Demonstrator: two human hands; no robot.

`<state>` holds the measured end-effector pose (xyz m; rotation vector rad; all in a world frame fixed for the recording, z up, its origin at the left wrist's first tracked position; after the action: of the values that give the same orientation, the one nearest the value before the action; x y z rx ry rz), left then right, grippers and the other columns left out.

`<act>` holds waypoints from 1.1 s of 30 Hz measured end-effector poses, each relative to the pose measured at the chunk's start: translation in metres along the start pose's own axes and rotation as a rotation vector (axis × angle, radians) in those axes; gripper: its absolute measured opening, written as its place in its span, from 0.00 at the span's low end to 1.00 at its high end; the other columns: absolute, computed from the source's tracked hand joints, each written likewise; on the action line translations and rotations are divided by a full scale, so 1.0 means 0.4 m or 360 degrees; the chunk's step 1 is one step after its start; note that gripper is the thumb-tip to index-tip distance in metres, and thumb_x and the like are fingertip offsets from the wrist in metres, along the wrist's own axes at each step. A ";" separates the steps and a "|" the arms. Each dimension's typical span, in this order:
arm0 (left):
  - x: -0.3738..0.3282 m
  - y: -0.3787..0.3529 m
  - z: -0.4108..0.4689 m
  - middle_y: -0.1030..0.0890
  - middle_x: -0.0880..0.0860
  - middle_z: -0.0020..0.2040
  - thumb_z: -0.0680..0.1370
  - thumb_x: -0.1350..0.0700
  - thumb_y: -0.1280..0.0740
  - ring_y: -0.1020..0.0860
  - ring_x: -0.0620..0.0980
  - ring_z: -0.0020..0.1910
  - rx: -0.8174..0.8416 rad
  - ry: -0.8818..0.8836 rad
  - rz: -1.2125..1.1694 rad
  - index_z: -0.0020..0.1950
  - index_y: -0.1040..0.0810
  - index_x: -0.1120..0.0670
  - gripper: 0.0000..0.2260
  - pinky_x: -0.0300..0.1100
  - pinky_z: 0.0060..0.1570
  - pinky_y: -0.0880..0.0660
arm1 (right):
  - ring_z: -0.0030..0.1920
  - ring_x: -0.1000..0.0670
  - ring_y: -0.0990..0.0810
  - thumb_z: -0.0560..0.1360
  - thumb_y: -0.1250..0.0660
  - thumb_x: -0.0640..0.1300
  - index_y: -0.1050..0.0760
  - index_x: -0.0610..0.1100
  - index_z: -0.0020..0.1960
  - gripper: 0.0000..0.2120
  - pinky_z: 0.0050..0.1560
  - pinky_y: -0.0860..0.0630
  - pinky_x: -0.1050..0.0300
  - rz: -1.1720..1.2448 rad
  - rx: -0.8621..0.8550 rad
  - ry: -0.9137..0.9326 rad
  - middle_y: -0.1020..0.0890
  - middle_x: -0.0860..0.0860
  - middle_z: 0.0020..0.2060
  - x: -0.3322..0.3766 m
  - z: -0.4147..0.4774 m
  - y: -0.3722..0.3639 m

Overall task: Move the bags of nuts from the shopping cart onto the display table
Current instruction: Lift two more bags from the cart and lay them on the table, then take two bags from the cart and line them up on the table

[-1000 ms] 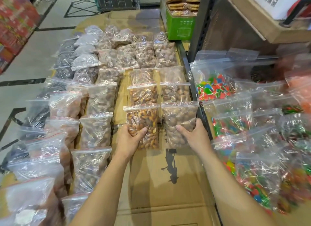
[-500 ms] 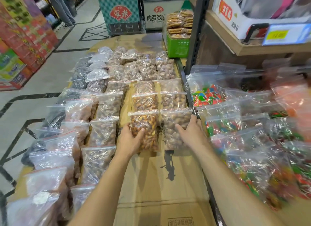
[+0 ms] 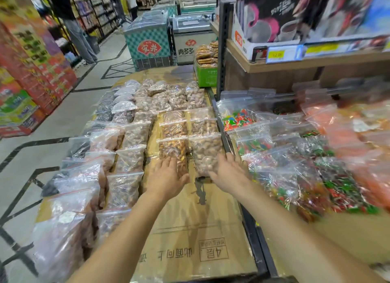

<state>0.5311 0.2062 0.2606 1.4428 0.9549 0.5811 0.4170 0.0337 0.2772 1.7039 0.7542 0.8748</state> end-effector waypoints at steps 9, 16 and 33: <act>-0.094 0.022 -0.142 0.39 0.53 0.85 0.83 0.36 0.40 0.42 0.60 0.84 0.0018 -0.0270 0.0130 0.85 0.42 0.52 0.35 0.57 0.81 0.42 | 0.75 0.35 0.33 0.84 0.39 0.59 0.38 0.43 0.81 0.32 0.74 0.35 0.37 -0.0129 -0.0034 -0.0160 0.31 0.40 0.76 -0.023 -0.198 -0.001; -0.095 0.020 -0.284 0.38 0.54 0.85 0.83 0.38 0.39 0.42 0.60 0.84 0.0101 -0.0479 0.0142 0.85 0.42 0.52 0.34 0.59 0.82 0.43 | 0.84 0.34 0.46 0.85 0.39 0.59 0.46 0.41 0.86 0.37 0.82 0.47 0.34 -0.0086 -0.0015 -0.0402 0.42 0.38 0.84 -0.011 -0.384 -0.038; -0.277 -0.043 -0.535 0.34 0.55 0.83 0.84 0.38 0.39 0.36 0.61 0.81 0.0158 -0.0895 0.0267 0.84 0.40 0.53 0.33 0.57 0.79 0.38 | 0.77 0.37 0.34 0.85 0.43 0.61 0.41 0.42 0.83 0.33 0.73 0.36 0.39 -0.0039 -0.0020 -0.0778 0.31 0.41 0.77 -0.158 -0.758 -0.087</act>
<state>0.2930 0.2322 0.2917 1.6635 0.4249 0.2229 0.1260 0.1438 0.2931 1.7946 0.4344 0.4137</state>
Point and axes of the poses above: each hand's wrist, its own z-axis towards the middle knuckle, its own y-axis out of the back of the hand, x = y × z, the point moved 7 cm from there along z, towards the middle knuckle
